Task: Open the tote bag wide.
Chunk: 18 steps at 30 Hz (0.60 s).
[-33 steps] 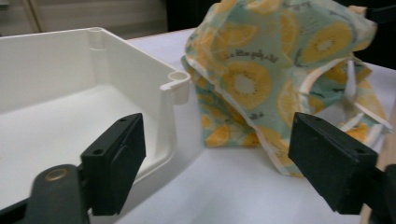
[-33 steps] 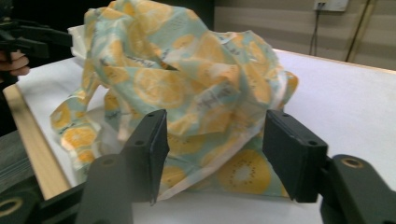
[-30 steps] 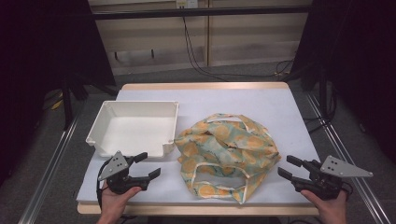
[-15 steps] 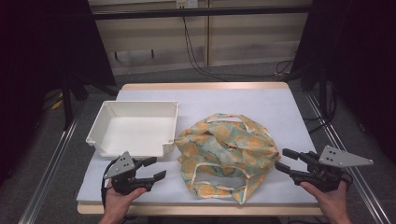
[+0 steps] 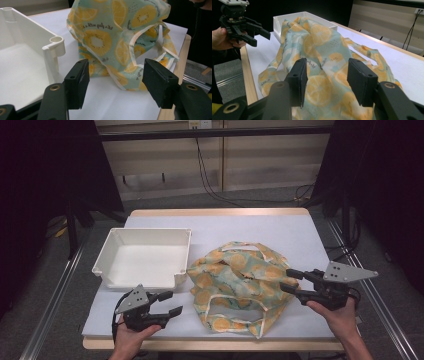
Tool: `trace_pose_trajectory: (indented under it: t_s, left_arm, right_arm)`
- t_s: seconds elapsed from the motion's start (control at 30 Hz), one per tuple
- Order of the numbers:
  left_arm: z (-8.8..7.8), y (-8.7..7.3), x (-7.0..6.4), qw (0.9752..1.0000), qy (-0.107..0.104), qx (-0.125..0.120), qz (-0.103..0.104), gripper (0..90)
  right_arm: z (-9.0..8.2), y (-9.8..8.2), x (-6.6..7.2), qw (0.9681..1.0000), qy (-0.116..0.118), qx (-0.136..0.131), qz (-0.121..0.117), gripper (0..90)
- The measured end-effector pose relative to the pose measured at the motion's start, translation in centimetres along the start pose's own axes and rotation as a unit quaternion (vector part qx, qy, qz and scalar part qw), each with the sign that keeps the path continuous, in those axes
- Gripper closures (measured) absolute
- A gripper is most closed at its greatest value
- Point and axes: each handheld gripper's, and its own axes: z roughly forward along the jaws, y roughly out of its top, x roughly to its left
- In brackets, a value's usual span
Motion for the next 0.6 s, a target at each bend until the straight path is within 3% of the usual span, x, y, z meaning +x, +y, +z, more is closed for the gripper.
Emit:
trace_pose_trajectory:
  t_s: [0.27,0.47,0.6]
  left_arm:
    - [0.1,-0.1,-0.4,1.0000,-0.003,0.006,0.001,41.7]
    - [0.1,0.2,-0.7,0.9999,-0.013,-0.005,-0.002,44.3]
    - [0.2,0.8,-1.4,0.9995,-0.027,-0.006,0.015,48.8]
  right_arm:
    - [2.3,0.1,-0.4,0.9999,0.007,0.010,0.003,48.7]
    - [3.4,0.6,-0.5,0.9997,0.011,0.022,-0.002,46.0]
    - [4.2,1.0,-0.8,0.9993,0.015,0.033,-0.006,44.2]
